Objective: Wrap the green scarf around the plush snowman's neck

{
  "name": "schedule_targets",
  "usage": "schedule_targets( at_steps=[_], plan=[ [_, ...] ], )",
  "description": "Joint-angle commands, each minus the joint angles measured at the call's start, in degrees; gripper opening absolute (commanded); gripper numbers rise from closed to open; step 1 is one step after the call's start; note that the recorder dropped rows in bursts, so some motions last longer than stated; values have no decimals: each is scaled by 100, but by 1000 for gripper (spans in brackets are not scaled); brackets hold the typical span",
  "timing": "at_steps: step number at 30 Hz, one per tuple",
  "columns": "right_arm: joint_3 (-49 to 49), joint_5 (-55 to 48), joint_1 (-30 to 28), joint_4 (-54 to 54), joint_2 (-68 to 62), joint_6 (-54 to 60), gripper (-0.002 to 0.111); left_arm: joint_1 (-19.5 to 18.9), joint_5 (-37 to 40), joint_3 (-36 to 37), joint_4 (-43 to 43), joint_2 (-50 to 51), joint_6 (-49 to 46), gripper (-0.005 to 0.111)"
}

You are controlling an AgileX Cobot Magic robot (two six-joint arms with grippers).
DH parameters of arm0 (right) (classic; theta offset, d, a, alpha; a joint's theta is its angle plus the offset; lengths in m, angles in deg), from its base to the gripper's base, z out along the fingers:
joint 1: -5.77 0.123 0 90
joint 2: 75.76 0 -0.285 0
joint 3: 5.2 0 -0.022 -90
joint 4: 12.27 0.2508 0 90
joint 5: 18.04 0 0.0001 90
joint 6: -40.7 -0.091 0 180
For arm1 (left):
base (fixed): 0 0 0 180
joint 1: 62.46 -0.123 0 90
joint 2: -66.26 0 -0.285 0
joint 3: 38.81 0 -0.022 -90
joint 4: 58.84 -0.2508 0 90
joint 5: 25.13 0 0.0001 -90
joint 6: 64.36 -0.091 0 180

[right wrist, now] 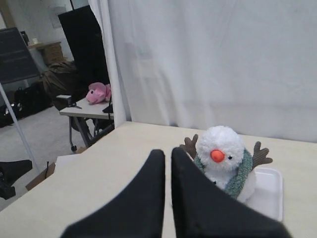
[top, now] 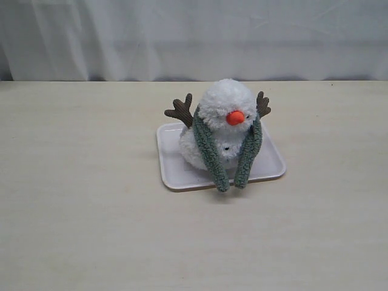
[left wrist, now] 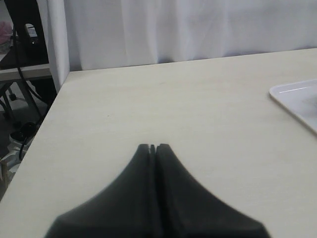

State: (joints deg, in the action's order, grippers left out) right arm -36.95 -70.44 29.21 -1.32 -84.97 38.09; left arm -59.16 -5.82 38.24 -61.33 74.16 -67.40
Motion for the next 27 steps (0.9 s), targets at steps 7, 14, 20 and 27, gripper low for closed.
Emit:
schedule_targets(
  at_steps=[7,14,20,27],
  plan=[
    [5,7,2,163,143,45,4,15,-69,17,14,-11,14,0],
    [5,7,2,163,143,45,4,15,-69,17,14,-11,14,0],
    [5,7,-33,163,143,45,4,15,-69,17,14,-11,14,0],
    [-16,37,-377,142,143,45,4,15,-94,17,14,-11,14,0]
  ],
)
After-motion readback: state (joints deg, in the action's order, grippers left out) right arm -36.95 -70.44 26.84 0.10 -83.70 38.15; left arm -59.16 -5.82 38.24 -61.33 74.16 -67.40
